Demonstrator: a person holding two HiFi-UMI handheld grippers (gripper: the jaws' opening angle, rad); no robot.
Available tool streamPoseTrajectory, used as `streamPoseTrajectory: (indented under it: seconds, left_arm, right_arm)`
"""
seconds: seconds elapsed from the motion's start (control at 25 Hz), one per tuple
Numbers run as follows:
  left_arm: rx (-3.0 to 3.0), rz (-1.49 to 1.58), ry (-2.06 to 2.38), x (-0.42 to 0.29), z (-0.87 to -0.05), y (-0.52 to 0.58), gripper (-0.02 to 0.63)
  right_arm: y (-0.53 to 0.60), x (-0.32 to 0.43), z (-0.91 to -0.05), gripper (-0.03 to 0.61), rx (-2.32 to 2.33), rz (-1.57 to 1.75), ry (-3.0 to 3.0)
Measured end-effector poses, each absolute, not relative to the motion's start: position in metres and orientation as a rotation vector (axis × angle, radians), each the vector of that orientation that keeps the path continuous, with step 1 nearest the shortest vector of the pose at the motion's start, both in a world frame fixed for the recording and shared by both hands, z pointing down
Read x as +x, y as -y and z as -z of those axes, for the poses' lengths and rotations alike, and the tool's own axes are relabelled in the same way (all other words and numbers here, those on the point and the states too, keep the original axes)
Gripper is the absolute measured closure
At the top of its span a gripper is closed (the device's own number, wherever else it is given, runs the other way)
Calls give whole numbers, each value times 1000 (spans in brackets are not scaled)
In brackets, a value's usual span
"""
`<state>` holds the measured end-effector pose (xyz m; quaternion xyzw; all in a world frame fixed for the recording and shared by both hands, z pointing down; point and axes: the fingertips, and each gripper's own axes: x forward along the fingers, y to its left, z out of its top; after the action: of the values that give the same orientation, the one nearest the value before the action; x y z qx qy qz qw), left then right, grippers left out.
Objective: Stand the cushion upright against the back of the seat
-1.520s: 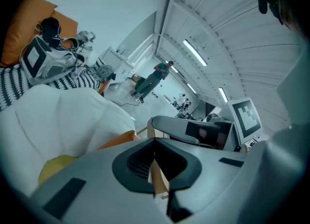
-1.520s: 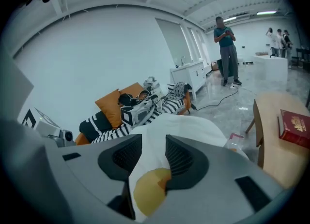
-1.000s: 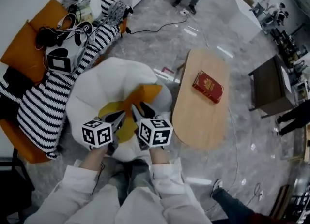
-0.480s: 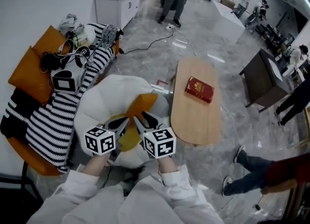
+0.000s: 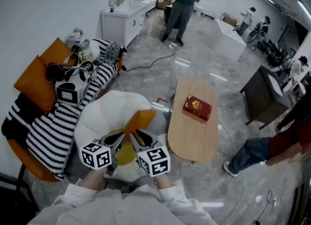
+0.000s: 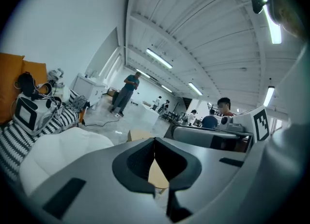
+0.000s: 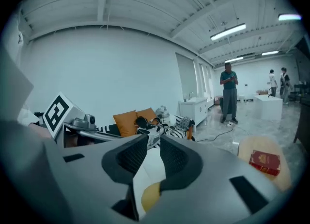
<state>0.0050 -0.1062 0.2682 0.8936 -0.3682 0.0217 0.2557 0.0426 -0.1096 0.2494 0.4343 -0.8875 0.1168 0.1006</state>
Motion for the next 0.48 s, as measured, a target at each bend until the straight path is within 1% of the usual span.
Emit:
streamPoseTrajectory:
  seconds: [0.08, 0.12, 0.32, 0.48]
  left_arm:
    - [2427, -59, 1043, 7, -267, 101, 606]
    - [2429, -59, 1056, 8, -266, 98, 606]
    - [2438, -65, 1066, 16, -267, 81, 606]
    - [2401, -51, 1081, 17, -276, 73, 606]
  right_arm:
    - [106, 54, -245, 529, 1328, -301, 2620]
    - [104, 58, -244, 538, 1341, -307, 2629]
    - [85, 63, -253, 549, 1297, -448, 2706]
    - [75, 65, -259, 560, 1292, -438, 2710]
